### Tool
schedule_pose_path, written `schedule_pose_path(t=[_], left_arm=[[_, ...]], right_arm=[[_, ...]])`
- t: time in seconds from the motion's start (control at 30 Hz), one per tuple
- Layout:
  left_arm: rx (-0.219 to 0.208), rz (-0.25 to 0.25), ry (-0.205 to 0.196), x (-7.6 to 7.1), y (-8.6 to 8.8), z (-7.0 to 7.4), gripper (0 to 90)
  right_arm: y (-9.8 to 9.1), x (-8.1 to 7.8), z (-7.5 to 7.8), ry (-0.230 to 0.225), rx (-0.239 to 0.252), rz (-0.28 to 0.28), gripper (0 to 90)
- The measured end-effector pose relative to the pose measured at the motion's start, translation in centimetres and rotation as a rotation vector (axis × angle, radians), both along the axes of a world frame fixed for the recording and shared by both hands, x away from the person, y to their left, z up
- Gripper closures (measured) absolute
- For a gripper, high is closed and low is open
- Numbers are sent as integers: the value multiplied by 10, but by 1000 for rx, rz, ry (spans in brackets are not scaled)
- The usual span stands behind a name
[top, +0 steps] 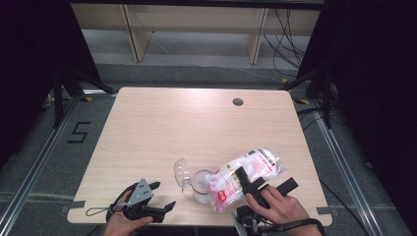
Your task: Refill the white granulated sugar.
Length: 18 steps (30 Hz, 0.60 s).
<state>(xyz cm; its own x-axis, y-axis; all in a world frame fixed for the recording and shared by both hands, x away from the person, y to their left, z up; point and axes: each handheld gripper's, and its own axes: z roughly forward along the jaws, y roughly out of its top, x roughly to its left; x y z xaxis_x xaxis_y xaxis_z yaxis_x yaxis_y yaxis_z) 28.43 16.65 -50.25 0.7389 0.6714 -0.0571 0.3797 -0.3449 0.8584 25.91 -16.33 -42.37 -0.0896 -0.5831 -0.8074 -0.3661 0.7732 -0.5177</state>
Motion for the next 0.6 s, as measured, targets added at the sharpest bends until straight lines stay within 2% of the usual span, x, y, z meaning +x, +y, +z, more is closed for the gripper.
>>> schedule_pose_path(t=[0.03, 0.17, 0.27, 0.37, 0.4, 0.47, 0.5, 0.53, 0.57, 0.6], left_arm=[[7, -3, -5, 0, 0, 1, 159], [-18, 4, -2, 1, 0, 0, 159], [-5, 1, -3, 1, 0, 0, 159], [5, -6, -1, 1, 0, 0, 159], [9, -7, 0, 2, 0, 0, 159], [0, 3, 0, 2, 0, 0, 159], [12, 3, 3, 2, 1, 0, 159], [14, 0, -3, 2, 1, 0, 159], [13, 0, -2, 2, 1, 0, 158], [7, 0, 3, 2, 0, 0, 159]], right_arm=[[0, 0, 1, -3, -4, 0, 647], [2, 1, 1, -7, -17, 3, 647], [4, 0, 2, -1, -16, 17, 647], [5, -1, 2, -5, -23, 9, 648], [5, 0, 3, 10, -27, 4, 648], [5, 0, 4, 3, -30, 5, 648], [5, 1, 4, 8, -37, -1, 648], [5, 1, 4, 16, -48, 0, 648], [6, 2, 6, 17, -91, 26, 649], [7, 3, 10, -3, -161, 53, 649]])
